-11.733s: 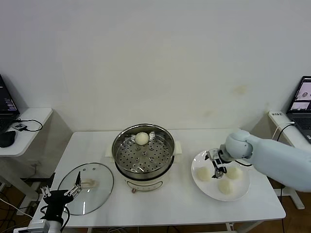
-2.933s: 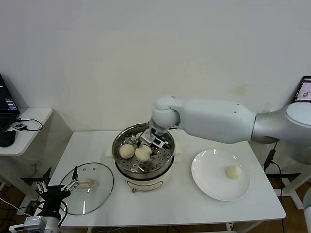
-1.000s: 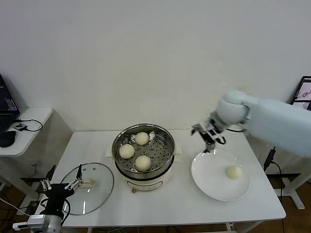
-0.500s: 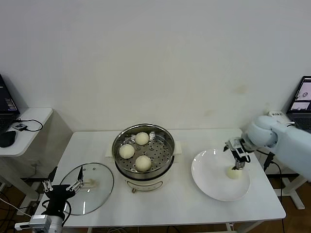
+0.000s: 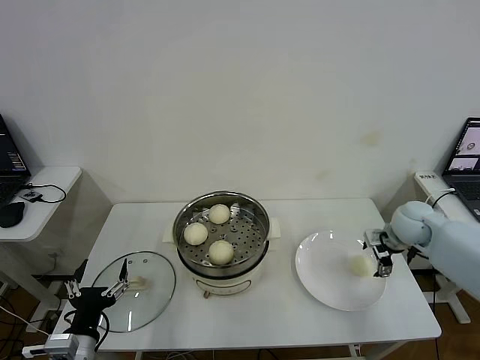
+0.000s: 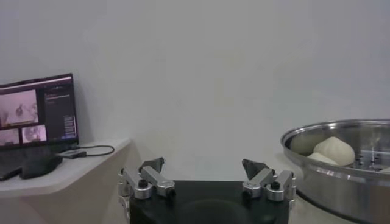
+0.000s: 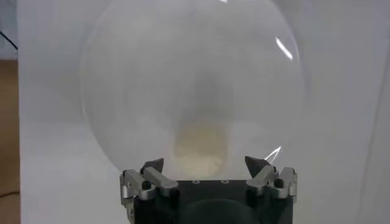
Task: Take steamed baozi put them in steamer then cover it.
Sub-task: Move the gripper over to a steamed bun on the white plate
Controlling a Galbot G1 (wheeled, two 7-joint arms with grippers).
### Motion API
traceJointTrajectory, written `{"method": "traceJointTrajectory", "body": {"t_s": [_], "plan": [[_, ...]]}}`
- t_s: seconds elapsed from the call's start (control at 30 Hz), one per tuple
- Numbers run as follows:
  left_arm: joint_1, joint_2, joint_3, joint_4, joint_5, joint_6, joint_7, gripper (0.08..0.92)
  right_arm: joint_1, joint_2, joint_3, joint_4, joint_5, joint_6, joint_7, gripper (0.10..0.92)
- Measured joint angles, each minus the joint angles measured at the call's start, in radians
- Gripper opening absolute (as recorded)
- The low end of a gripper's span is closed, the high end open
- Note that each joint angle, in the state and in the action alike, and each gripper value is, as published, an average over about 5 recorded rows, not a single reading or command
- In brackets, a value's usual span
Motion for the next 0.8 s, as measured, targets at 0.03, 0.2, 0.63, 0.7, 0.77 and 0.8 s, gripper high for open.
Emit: {"method": "traceJointTrajectory", "body": {"t_s": [0.03, 0.2, 0.63, 0.7, 0.77, 0.8], "plan": [[0.000, 0.000, -0.001, -0.001, 0.000, 0.000, 0.000, 0.823, -0.006, 0.004, 0.004, -0.006, -0.003, 0.001, 0.001, 0.818], [0.001, -0.001, -0.004, -0.004, -0.001, -0.003, 0.000, 0.823, -0.030, 0.025, 0.027, -0.036, -0.017, 0.002, 0.011, 0.794], [0.002, -0.004, -0.010, -0.005, -0.001, -0.004, -0.003, 0.823, -0.065, 0.074, 0.055, -0.086, -0.044, -0.001, 0.026, 0.687], [0.002, -0.003, -0.012, -0.005, -0.001, -0.004, -0.002, 0.823, -0.068, 0.079, 0.058, -0.090, -0.047, -0.002, 0.027, 0.668], [0.002, -0.003, -0.012, -0.005, -0.001, -0.004, -0.002, 0.823, -0.070, 0.083, 0.061, -0.094, -0.049, -0.002, 0.027, 0.646], [0.002, -0.003, -0.012, -0.005, -0.001, -0.004, -0.002, 0.823, -0.070, 0.084, 0.062, -0.094, -0.049, -0.002, 0.027, 0.635]]}}
